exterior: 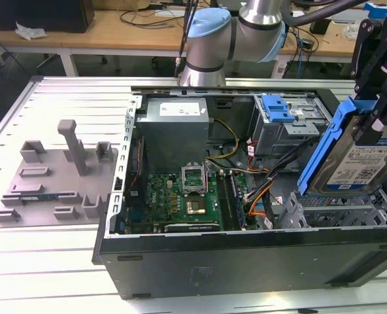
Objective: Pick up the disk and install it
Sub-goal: 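Insert the disk into the insertion slot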
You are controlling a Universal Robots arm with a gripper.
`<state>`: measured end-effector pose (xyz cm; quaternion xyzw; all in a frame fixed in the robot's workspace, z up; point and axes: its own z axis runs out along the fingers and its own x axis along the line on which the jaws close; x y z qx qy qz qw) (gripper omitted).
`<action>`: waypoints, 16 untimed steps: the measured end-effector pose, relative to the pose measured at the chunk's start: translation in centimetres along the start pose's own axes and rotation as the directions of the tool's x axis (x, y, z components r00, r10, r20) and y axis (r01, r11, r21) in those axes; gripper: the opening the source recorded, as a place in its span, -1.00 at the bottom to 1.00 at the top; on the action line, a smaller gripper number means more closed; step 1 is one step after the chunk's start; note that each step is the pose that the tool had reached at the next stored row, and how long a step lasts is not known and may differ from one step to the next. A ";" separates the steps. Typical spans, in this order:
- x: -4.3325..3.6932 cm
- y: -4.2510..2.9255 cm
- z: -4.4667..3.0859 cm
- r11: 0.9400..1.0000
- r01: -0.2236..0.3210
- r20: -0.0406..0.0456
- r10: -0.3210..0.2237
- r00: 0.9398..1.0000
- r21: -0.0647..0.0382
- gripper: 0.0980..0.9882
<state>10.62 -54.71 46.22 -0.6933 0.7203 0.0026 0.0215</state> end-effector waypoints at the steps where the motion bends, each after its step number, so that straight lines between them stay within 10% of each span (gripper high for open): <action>1: 0.00 -0.10 0.33 1.000 0.002 0.000 -0.002 1.000 0.000 -0.39; 16: 0.36 -0.15 1.31 1.000 0.025 0.001 -0.025 1.000 -0.001 -0.39</action>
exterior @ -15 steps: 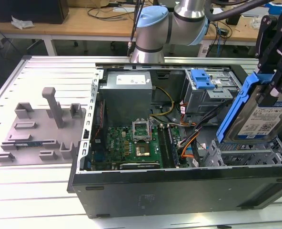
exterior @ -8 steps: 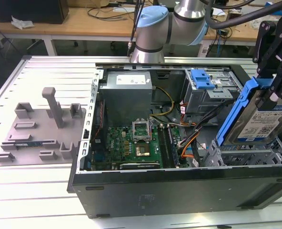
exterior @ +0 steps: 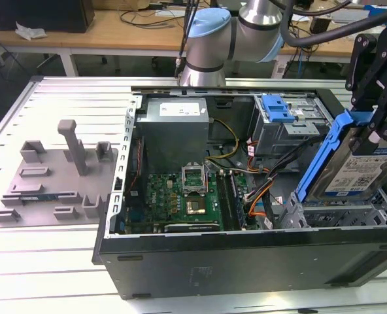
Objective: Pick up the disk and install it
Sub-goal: 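Insert the disk into the insertion slot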
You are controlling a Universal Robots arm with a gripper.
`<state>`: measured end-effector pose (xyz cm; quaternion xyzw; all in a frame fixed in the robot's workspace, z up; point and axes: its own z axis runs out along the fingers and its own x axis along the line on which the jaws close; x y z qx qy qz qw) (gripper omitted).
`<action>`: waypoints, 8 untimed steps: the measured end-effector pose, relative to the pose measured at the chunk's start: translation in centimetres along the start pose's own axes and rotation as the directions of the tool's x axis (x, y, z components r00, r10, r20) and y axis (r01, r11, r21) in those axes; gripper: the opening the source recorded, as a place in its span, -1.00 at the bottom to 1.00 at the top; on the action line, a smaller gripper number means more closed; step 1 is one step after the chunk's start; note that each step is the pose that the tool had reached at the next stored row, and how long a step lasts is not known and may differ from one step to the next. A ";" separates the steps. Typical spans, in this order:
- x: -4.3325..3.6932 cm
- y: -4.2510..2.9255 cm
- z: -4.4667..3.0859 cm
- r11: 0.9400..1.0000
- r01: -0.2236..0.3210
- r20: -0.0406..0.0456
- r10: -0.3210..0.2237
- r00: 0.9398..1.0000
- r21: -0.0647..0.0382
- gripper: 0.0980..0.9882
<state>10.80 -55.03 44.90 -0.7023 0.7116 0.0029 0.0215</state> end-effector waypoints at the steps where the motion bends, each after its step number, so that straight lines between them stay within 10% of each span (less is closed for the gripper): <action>1: 0.01 0.01 0.14 1.000 0.000 0.000 0.000 1.000 0.000 -0.39; 8: 0.10 0.02 0.83 1.000 0.001 0.000 -0.001 1.000 0.000 -0.39</action>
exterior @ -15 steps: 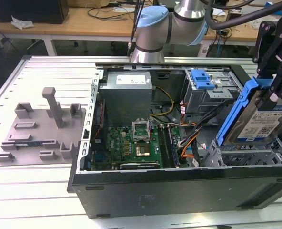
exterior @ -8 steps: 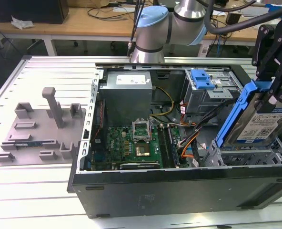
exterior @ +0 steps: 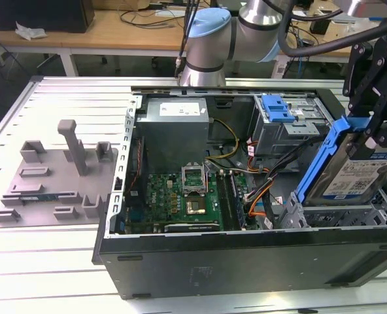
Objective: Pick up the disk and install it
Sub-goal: 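Insert the disk into the insertion slot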
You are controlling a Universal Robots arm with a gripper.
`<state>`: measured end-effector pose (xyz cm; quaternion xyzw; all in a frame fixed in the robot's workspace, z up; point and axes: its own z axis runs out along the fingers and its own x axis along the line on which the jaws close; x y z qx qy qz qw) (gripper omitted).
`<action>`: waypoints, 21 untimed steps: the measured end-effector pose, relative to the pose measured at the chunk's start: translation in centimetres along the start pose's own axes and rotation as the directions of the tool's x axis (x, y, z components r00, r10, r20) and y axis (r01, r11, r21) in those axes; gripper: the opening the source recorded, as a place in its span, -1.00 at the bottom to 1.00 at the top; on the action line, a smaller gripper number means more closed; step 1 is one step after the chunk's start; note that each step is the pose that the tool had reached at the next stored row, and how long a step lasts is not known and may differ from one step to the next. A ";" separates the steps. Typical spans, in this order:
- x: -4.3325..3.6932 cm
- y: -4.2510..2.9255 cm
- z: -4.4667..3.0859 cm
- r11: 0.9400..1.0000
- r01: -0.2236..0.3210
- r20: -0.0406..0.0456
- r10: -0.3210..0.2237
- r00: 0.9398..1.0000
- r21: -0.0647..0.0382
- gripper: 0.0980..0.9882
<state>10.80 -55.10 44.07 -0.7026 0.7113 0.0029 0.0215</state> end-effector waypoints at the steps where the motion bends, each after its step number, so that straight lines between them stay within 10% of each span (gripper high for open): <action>1: 0.01 0.00 0.06 1.000 0.000 0.000 0.000 1.000 0.000 -0.39; 21: 0.73 0.05 2.26 1.000 0.001 0.000 -0.001 1.000 0.000 -0.39</action>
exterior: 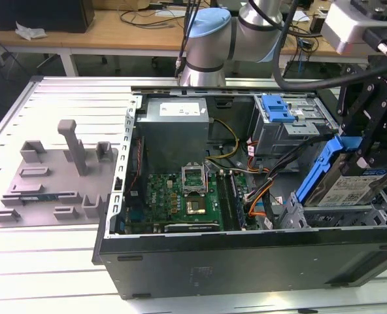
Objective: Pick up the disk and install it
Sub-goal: 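Insert the disk into the insertion slot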
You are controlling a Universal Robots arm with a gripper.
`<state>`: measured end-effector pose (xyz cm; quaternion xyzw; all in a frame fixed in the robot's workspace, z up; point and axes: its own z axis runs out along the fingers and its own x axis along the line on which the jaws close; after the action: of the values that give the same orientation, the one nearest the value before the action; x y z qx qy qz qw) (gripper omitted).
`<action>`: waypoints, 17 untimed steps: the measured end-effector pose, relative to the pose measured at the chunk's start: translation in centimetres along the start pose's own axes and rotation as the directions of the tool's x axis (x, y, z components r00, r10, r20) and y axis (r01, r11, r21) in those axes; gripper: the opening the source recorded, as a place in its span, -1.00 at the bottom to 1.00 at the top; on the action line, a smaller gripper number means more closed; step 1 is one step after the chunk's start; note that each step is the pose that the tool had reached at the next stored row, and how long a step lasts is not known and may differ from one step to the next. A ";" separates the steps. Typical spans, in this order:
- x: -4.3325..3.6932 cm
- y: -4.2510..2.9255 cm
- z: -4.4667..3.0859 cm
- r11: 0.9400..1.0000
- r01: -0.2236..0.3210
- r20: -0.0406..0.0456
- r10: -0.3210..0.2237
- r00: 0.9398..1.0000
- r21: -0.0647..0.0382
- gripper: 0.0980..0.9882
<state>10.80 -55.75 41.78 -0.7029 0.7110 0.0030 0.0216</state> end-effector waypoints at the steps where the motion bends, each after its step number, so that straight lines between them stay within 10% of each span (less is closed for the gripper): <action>1: 0.06 0.00 0.14 1.000 0.000 0.000 0.000 1.000 0.000 -0.39; 17: 0.78 0.03 1.26 1.000 0.000 0.014 0.000 1.000 0.000 -0.08</action>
<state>10.80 -56.48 40.49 -0.7029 0.7107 0.0081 0.0266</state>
